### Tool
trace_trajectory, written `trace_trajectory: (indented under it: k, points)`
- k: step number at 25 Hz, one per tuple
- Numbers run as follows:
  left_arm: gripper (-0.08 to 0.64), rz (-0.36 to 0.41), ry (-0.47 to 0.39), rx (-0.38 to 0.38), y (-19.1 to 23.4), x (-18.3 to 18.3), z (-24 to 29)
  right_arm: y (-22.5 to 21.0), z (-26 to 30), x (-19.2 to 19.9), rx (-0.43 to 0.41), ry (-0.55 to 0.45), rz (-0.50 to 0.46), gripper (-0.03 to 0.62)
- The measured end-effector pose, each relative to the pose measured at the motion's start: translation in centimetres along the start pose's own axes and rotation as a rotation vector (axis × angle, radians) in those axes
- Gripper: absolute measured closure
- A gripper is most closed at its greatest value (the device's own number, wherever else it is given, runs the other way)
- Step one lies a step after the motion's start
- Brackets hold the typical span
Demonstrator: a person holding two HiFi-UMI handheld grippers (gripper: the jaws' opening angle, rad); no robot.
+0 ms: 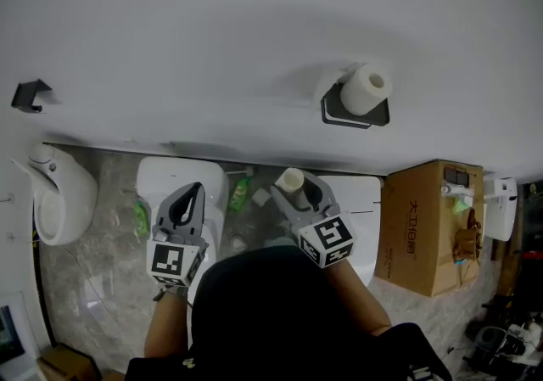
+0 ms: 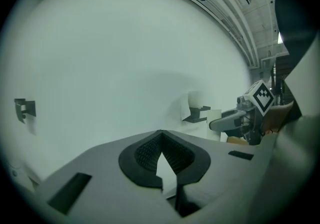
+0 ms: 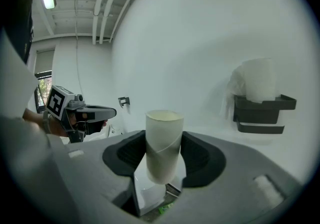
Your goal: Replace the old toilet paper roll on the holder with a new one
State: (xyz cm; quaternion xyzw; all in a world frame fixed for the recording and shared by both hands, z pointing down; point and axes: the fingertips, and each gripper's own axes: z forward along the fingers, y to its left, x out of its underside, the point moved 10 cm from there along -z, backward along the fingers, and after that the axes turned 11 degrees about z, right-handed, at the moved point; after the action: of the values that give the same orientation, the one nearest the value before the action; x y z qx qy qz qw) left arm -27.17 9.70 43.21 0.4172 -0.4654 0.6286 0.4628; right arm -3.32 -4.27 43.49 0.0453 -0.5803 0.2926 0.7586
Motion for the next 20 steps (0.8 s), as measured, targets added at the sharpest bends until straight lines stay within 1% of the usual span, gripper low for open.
trace_trajectory:
  k: [7, 11, 15, 18, 20]
  points:
    - [0.546, -0.026, 0.019, -0.025, 1.7, 1.2, -2.4, 2.2, 1.7, 0.1, -0.048, 0.007, -0.012, 0.385]
    - [0.546, -0.08, 0.007, -0.016, 1.8, 0.7, -2.8, 2.9, 1.9, 0.1, -0.057, -0.003, -0.016, 0.385]
    - [0.546, -0.05, -0.013, 0.012, 1.8, 1.2, -2.5, 3.2, 1.7, 0.1, -0.04, -0.009, -0.045, 0.388]
    - [0.546, -0.065, 0.0, 0.017, 1.6, 0.8, -2.1, 3.1, 1.6, 0.1, -0.029, -0.005, -0.049, 0.388]
    - [0.546, -0.038, 0.0, 0.028, 1.5, 0.9, -1.8, 2.9, 1.4, 0.1, -0.024, -0.002, -0.047, 0.388]
